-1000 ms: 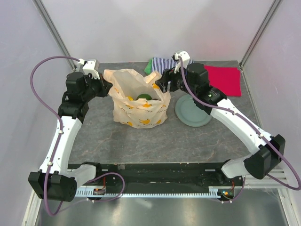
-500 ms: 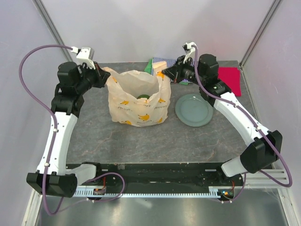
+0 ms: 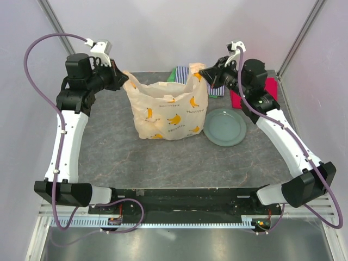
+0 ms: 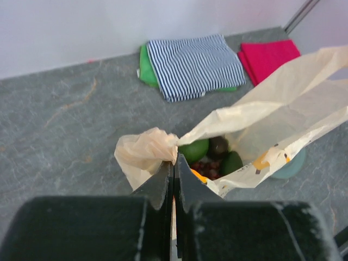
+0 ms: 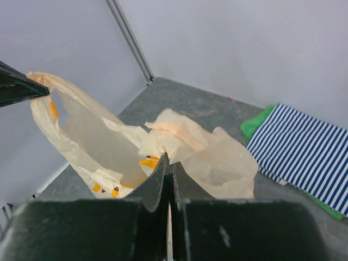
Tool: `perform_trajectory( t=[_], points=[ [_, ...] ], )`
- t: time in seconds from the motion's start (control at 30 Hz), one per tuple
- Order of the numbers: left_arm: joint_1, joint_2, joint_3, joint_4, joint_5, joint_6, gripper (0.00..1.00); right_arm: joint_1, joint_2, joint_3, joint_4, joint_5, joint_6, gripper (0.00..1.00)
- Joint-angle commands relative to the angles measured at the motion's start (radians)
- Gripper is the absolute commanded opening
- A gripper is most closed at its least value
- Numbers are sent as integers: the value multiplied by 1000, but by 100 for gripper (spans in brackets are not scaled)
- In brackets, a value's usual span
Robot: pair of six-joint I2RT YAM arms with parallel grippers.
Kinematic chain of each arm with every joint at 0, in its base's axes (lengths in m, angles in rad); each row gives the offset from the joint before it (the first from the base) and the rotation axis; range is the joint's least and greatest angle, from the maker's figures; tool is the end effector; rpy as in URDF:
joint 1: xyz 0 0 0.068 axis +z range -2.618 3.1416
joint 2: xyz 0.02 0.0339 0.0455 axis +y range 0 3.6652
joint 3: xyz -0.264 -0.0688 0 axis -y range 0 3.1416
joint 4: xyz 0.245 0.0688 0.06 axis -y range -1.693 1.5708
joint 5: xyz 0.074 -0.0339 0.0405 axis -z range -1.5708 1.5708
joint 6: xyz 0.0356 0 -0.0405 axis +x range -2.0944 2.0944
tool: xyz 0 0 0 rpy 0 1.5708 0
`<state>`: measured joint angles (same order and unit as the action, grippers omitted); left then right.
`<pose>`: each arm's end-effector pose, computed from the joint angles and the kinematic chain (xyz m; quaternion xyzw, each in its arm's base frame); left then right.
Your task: Place the fruits into the plastic bag
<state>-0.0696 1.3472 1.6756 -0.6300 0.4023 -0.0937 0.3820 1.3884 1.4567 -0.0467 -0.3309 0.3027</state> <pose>0.2743 -0.0331 0.4750 0.1089 0.7904 -0.2077 0.5658 0.2927 0.1301 0.4520 -0.1450 0.6847 0.3452 0.6254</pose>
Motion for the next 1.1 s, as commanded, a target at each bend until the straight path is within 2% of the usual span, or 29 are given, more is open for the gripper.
perform_trajectory(
  t=[0.0,0.13,0.2,0.23,0.27,0.3,0.33,0.37,0.43,0.47,0.53,0.7,0.77,0.9,0.93,1.07],
  points=[
    [4,0,-45,-17,27,60,2,-3,-15,-42,-25,35,-16,0],
    [4,-5,-74,-2,40,54,1,-3,-9,-38,-51,35,-28,0],
    [4,-19,-82,6,41,52,6,-3,-14,-35,-54,35,-30,15],
    [4,-25,-88,13,41,51,21,-3,-18,-35,-56,38,-31,20],
    [4,-39,-91,27,41,49,32,-5,-22,-33,-58,41,-34,36],
    [4,-46,-94,35,43,49,44,-3,-25,-33,-62,44,-37,44],
    [4,-55,-103,42,43,46,66,-3,-34,-33,-64,52,-40,49],
    [4,-63,-109,62,41,45,75,-2,-37,-33,-67,56,-50,59],
    [4,-95,-132,87,33,31,91,-5,-49,-33,-74,62,-56,68],
    [4,-111,-142,114,29,23,94,-5,-55,-36,-76,67,-65,75],
    [4,-154,-171,144,23,9,99,-6,-77,-39,-79,70,-73,79],
    [7,-236,-221,243,-19,-26,99,-31,-124,-42,-94,116,-100,88],
    [11,-250,-228,257,-84,-35,99,-58,-124,-20,-123,124,-99,90],
    [68,-223,-202,234,-103,-86,99,-230,-89,14,-163,51,-38,91],
    [127,-223,-208,236,-100,-99,99,-259,-85,11,-165,46,-5,93],
    [168,-308,-266,260,-183,-112,99,-363,-147,-62,-182,81,27,94]
  ],
)
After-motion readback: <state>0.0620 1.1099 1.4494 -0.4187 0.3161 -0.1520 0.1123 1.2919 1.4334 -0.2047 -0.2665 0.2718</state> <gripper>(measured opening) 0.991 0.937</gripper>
